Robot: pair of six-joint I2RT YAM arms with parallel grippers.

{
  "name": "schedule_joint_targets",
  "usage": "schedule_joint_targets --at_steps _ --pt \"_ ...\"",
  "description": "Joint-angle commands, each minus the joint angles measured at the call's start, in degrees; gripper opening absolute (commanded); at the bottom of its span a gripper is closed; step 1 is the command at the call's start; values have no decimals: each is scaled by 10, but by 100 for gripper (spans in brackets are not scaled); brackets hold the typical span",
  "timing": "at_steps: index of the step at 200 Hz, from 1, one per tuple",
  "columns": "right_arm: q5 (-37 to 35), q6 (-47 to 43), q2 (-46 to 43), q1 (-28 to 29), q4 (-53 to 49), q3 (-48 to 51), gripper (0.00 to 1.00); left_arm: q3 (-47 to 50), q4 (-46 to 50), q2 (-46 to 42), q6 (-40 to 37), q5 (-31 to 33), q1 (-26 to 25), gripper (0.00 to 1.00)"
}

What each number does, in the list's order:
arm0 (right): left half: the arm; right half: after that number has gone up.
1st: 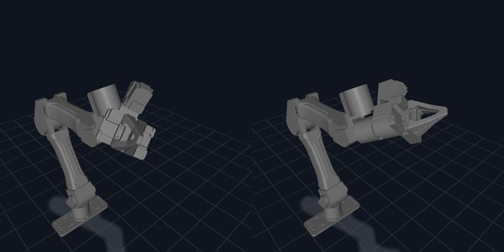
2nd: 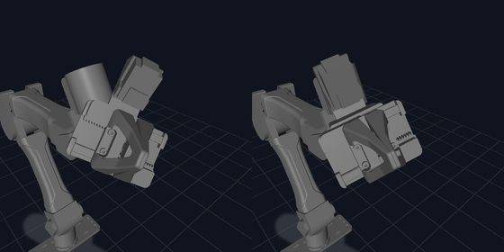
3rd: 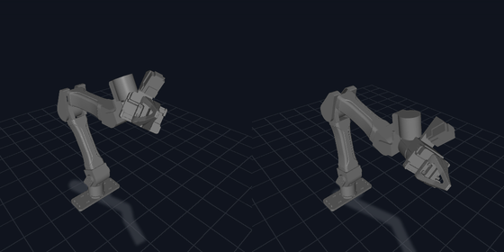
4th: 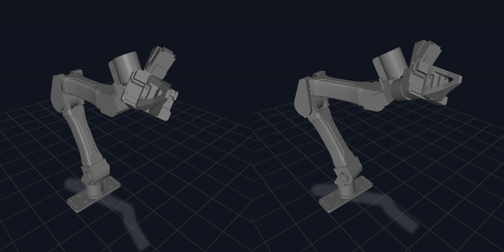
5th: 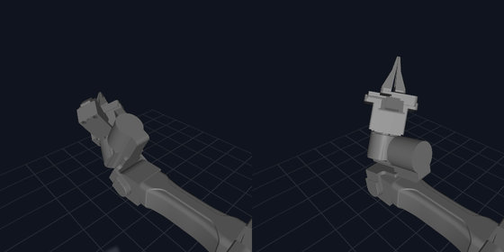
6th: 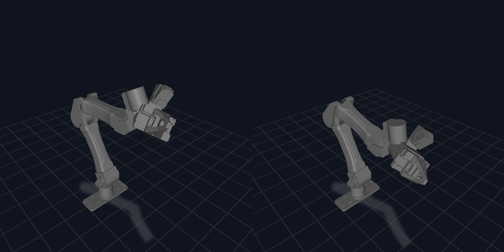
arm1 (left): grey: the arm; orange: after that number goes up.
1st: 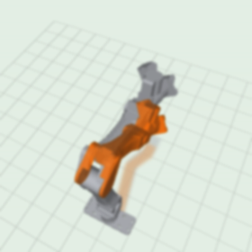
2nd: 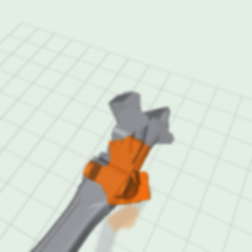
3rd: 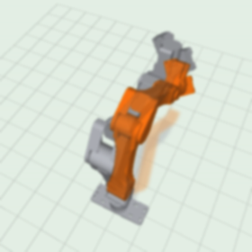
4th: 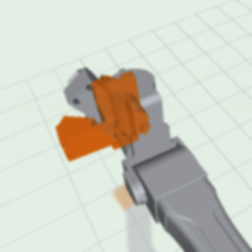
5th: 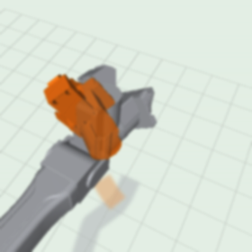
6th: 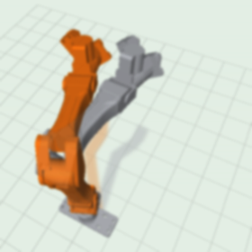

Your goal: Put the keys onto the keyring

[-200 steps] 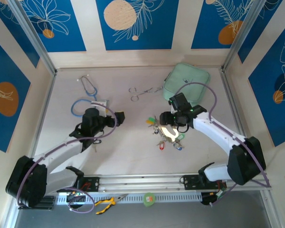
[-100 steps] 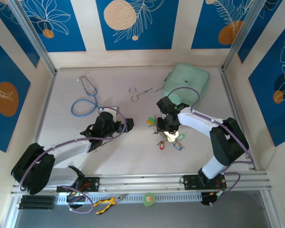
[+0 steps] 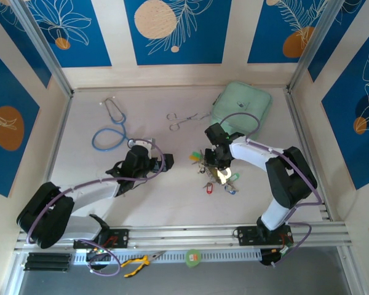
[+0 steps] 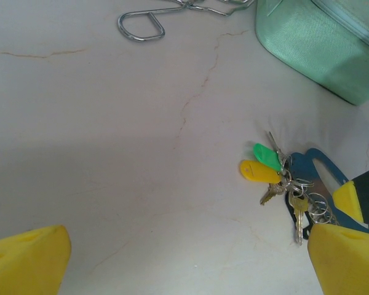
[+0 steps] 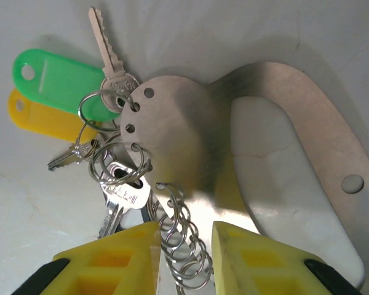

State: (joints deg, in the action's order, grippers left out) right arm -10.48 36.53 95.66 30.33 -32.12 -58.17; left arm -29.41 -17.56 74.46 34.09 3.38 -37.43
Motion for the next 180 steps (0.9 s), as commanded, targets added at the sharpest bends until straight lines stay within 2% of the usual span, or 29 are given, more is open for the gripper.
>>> schedule_joint_targets --at_steps 1,96,113,169,180 --pt "18 0 11 -3 6 -14 28 -12 -10 6 -1 11 -7 98" --pt "43 -12 29 -2 19 -23 22 -13 -5 2 -2 14 -9 98" --pt "46 -13 30 -3 20 -25 17 -13 -5 0 -2 14 -10 98" --pt "45 -12 30 -1 20 -26 17 -11 -2 0 -2 16 -11 98" --pt "32 -9 29 0 15 -26 22 -12 -1 -1 -3 16 -12 98"
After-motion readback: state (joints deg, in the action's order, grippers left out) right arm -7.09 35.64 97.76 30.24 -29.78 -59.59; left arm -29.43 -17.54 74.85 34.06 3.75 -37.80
